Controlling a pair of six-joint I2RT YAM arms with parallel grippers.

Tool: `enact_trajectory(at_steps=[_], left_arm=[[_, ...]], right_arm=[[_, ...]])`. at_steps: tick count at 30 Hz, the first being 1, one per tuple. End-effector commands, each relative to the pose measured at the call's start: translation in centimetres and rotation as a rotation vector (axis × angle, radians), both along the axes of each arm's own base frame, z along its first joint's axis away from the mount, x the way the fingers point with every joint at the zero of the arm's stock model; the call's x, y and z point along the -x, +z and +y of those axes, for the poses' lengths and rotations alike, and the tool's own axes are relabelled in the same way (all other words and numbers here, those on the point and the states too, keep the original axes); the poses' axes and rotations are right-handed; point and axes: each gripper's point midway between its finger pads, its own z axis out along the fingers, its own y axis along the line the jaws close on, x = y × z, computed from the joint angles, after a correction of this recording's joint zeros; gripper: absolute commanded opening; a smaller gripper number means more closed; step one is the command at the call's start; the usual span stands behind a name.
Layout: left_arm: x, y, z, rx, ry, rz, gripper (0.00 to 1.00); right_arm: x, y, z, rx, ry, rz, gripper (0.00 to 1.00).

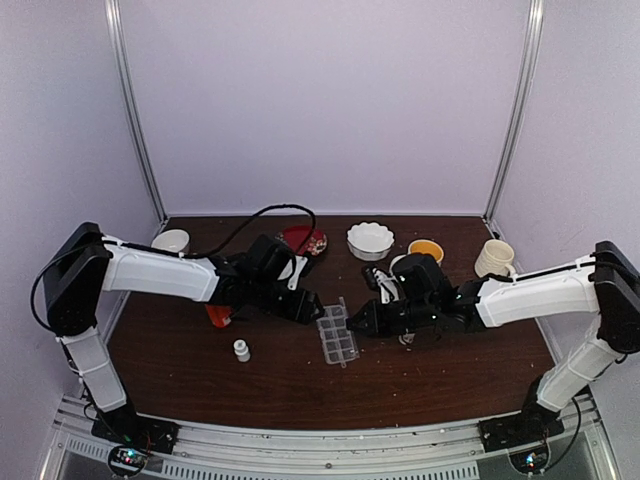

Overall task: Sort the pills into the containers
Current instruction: Open the lid of the pill container.

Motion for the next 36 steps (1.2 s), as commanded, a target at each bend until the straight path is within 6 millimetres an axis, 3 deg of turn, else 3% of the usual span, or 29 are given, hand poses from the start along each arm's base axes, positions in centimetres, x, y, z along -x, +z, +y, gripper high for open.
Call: enact_trajectory(at_steps=[1, 12, 21, 26, 29, 32, 36], left_arm=[[-1.1, -1.2, 0.5, -0.08, 0.008, 0.025, 0.59], [-2.1, -3.5, -0.6, -0.158, -0.021, 0.095, 0.51], [-2.0, -5.5, -0.9, -0.219, -0.047, 0.144, 0.38], [-2.0, -5.9, -0.6, -0.24, -0.047, 0.149, 0.38], [-1.8, -6.2, -0.7, -0.235, -0.055, 0.157, 0.37], [-1.5, -6.3, -0.7, -0.233, -0.061, 0.163, 0.35], [-1.5, -5.6, -0.6, -0.221, -0.058, 0.133, 0.35]], right_arm=[[-0.4, -0.2, 0.3, -0.093, -0.01, 0.071, 0.0], [-2.0, -1.9, -1.0, -0.045, -0.038, 0.113, 0.07], [-3.2, -4.6, -5.1, 0.158, -0.108, 0.067, 0.1], [-3.5, -6.0, -7.2, 0.298, -0.133, 0.041, 0.18], [-3.7, -6.7, -7.9, 0.347, -0.142, 0.031, 0.27], [-4.0, -6.7, -8.4, 0.383, -0.152, 0.016, 0.4], [-4.7, -5.7, -8.2, 0.396, -0.144, -0.023, 0.45]])
